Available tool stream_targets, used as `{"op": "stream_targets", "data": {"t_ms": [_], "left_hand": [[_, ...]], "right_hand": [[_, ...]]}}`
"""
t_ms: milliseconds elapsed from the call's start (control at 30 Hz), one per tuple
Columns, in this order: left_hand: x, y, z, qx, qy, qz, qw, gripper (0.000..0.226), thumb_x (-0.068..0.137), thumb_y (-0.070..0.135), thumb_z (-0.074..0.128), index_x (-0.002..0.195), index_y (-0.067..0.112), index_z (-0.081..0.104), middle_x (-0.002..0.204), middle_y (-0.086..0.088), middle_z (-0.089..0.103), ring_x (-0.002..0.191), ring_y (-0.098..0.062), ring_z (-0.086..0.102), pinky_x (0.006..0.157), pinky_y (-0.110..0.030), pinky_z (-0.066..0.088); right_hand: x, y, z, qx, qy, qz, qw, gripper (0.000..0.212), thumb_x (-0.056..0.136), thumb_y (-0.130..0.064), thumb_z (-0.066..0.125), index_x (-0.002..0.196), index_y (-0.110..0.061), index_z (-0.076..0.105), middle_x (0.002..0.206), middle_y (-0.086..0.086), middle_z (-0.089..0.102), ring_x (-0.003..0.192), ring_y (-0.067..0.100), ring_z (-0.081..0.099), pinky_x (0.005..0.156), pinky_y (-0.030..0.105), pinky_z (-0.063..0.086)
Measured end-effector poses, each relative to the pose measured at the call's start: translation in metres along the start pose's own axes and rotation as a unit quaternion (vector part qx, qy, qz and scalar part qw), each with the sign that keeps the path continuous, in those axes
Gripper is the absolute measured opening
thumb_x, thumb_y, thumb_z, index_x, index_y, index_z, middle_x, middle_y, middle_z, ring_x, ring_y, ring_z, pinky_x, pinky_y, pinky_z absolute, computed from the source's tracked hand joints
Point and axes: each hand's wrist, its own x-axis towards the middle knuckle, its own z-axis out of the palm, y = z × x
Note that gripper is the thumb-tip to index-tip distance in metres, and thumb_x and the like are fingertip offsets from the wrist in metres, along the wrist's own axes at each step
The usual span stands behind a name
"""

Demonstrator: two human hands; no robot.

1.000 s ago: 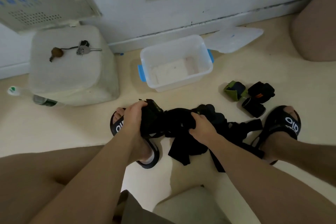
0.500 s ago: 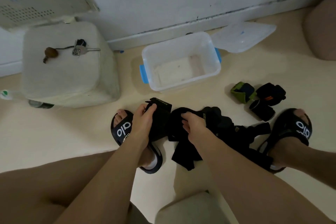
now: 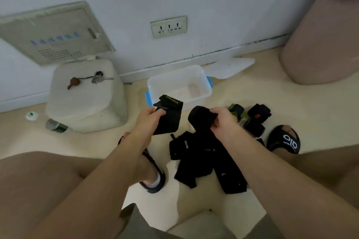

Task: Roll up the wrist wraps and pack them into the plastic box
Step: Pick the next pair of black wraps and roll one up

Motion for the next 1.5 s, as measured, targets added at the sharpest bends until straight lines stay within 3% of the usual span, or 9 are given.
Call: {"op": "stream_targets", "data": {"t_ms": [167, 267, 433, 600, 800, 1067, 1167, 1367, 1500], "left_hand": [[-0.020, 0.040, 0.006, 0.080, 0.002, 0.066, 0.995, 0.027, 0.086, 0.008, 0.069, 0.092, 0.020, 0.045, 0.087, -0.007, 0.058, 0.076, -0.021, 0.054, 0.059, -0.031, 0.041], [-0.033, 0.058, 0.012, 0.145, -0.036, 0.119, 0.982, 0.039, 0.086, -0.003, 0.062, 0.110, 0.023, 0.047, 0.092, -0.012, 0.061, 0.074, -0.024, 0.058, 0.061, -0.033, 0.048], [-0.050, 0.086, 0.031, 0.235, -0.084, 0.179, 0.952, 0.032, 0.089, -0.001, 0.056, 0.113, 0.020, 0.060, 0.094, 0.004, 0.056, 0.074, -0.009, 0.053, 0.058, -0.020, 0.042], [-0.049, 0.119, 0.034, 0.270, -0.063, 0.204, 0.939, 0.016, 0.088, 0.011, 0.065, 0.102, 0.017, 0.071, 0.092, 0.006, 0.061, 0.081, -0.008, 0.056, 0.067, -0.024, 0.048], [-0.030, 0.136, 0.035, 0.310, -0.076, 0.219, 0.922, 0.015, 0.093, 0.023, 0.067, 0.104, 0.016, 0.073, 0.099, 0.006, 0.065, 0.100, -0.020, 0.063, 0.088, -0.035, 0.057], [-0.007, 0.143, 0.055, 0.391, -0.088, 0.262, 0.878, 0.022, 0.099, 0.030, 0.059, 0.091, 0.013, 0.070, 0.088, 0.004, 0.066, 0.080, -0.012, 0.058, 0.064, -0.024, 0.044], [0.001, 0.156, 0.057, 0.415, -0.075, 0.288, 0.860, 0.026, 0.103, 0.031, 0.054, 0.089, 0.014, 0.068, 0.082, 0.003, 0.062, 0.074, -0.012, 0.054, 0.061, -0.026, 0.041], [0.009, 0.175, 0.068, 0.318, -0.053, 0.305, 0.896, 0.023, 0.106, 0.032, 0.047, 0.097, 0.014, 0.059, 0.082, 0.002, 0.058, 0.073, -0.016, 0.053, 0.071, -0.036, 0.049], [0.013, 0.186, 0.074, 0.225, -0.046, 0.293, 0.928, 0.026, 0.105, 0.036, 0.044, 0.091, 0.017, 0.054, 0.083, -0.002, 0.057, 0.076, -0.021, 0.052, 0.077, -0.050, 0.055]], "right_hand": [[-0.043, -0.031, -0.020, -0.037, -0.082, -0.008, 0.996, 0.002, 0.089, -0.006, 0.060, 0.089, -0.004, 0.059, 0.086, 0.012, 0.059, 0.078, 0.027, 0.062, 0.070, 0.038, 0.055], [-0.064, -0.046, -0.025, -0.051, -0.123, -0.005, 0.991, 0.005, 0.090, -0.004, 0.055, 0.087, -0.006, 0.059, 0.089, 0.012, 0.058, 0.078, 0.026, 0.060, 0.078, 0.038, 0.056], [-0.090, -0.070, -0.024, -0.136, -0.146, -0.023, 0.980, 0.034, 0.087, -0.003, 0.049, 0.119, -0.003, 0.063, 0.136, 0.022, 0.057, 0.104, 0.030, 0.061, 0.106, 0.042, 0.051], [-0.099, -0.096, -0.027, -0.216, -0.162, -0.054, 0.961, 0.040, 0.089, -0.005, 0.048, 0.125, -0.005, 0.066, 0.124, 0.018, 0.065, 0.091, 0.025, 0.070, 0.076, 0.034, 0.059], [-0.096, -0.126, -0.018, -0.353, -0.168, -0.084, 0.917, 0.026, 0.098, -0.020, 0.065, 0.119, -0.005, 0.071, 0.081, 0.004, 0.077, 0.066, 0.016, 0.075, 0.066, 0.032, 0.055], [-0.095, -0.149, 0.004, -0.408, -0.199, -0.112, 0.884, 0.038, 0.096, -0.005, 0.057, 0.134, 0.002, 0.061, 0.099, 0.011, 0.072, 0.084, 0.022, 0.073, 0.081, 0.032, 0.058], [-0.088, -0.160, 0.004, -0.418, -0.211, -0.110, 0.877, 0.033, 0.094, -0.005, 0.054, 0.122, -0.013, 0.070, 0.112, 0.011, 0.070, 0.092, 0.023, 0.071, 0.074, 0.031, 0.058], [-0.066, -0.165, 0.014, -0.486, -0.158, -0.138, 0.849, 0.032, 0.089, -0.009, 0.054, 0.104, -0.016, 0.081, 0.105, 0.005, 0.077, 0.090, 0.022, 0.074, 0.064, 0.025, 0.056], [-0.062, -0.178, 0.009, -0.516, -0.144, -0.150, 0.831, 0.024, 0.087, -0.040, 0.072, 0.086, -0.015, 0.073, 0.073, -0.002, 0.072, 0.068, 0.017, 0.072, 0.057, 0.023, 0.050]]}}
